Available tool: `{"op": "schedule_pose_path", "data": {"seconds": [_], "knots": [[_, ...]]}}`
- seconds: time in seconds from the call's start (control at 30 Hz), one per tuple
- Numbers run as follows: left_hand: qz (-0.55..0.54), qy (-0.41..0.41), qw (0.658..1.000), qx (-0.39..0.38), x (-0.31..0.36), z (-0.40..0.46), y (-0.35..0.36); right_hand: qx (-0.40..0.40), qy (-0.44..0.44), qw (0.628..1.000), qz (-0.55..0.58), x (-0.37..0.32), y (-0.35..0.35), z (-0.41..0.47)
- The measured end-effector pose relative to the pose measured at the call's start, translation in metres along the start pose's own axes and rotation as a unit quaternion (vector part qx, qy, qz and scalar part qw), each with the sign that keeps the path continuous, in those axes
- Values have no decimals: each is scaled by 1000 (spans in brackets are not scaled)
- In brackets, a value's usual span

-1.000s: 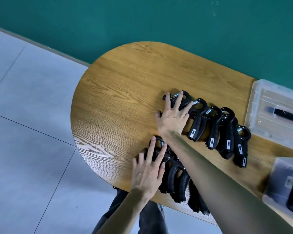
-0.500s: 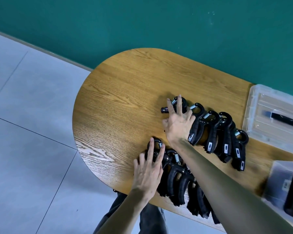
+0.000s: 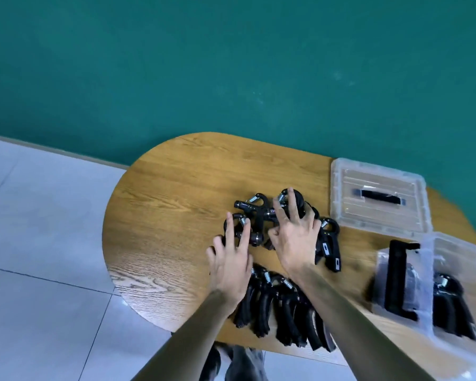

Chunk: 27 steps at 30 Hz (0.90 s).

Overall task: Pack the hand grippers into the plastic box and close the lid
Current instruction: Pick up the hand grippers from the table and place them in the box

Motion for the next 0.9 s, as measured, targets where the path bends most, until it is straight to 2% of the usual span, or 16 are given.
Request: {"op": "schedule_pose_path", "data": {"seconds": [0.1,0.27,0.6,0.77,0.9], "knots": [[8,13,1000,-11,37,-1,-16,38,25,999,-3,30,-30,-26],[-19,43,998,34,108,-21,-31,88,80,993,-1,91,-67,-84],[-37,134,990,11,289,-107,-1,137,200,970,37,261,-100,-213],[-53,162,985,9,375,-150,22,111,238,961,88,349,-90,-267],[-23,165,986,1,423,-168,54,84,262,954,123,401,-63,-297]]}}
Point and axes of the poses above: each hand's wrist, its own z-axis towards the middle knuckle, its own y-axis out of the palm, x = y × z, the point moved 10 cm from there along z, towards the middle knuckle, and after that the axes turned 15 degrees about -y, right-handed, at the moved point
